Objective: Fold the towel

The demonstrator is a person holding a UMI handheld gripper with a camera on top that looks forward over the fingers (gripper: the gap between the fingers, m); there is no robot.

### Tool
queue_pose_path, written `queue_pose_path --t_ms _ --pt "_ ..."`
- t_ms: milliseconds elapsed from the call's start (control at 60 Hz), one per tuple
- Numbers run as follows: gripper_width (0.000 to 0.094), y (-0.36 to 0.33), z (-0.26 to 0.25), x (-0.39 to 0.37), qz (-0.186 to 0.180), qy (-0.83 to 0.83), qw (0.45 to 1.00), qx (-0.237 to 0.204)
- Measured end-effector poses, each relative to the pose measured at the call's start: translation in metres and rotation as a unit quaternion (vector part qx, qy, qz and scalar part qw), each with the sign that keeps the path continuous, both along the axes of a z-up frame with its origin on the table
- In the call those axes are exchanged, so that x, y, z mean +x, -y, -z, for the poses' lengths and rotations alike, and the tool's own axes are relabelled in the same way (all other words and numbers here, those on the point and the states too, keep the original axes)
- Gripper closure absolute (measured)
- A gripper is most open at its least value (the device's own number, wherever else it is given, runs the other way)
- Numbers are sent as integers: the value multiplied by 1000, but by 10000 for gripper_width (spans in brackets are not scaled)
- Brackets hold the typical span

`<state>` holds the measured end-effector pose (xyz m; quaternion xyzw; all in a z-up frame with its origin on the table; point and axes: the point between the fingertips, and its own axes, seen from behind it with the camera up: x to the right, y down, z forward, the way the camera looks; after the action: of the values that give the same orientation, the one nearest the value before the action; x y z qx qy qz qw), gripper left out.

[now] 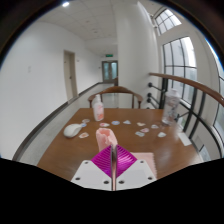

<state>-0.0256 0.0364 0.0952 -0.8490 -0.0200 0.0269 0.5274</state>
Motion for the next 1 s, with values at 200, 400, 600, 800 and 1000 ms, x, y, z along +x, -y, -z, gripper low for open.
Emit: queue_pose_path --t_ms 200,400,600,800,1000 --pt "906 10 45 102 52 -4 997 -57" --pt "129 13 80 130 59 12 995 -81" --pt "112 39 41 134 61 16 998 -26" --pt "101 108 1 102 38 -1 999 37" --pt "92 177 -1 78 31 -7 997 73"
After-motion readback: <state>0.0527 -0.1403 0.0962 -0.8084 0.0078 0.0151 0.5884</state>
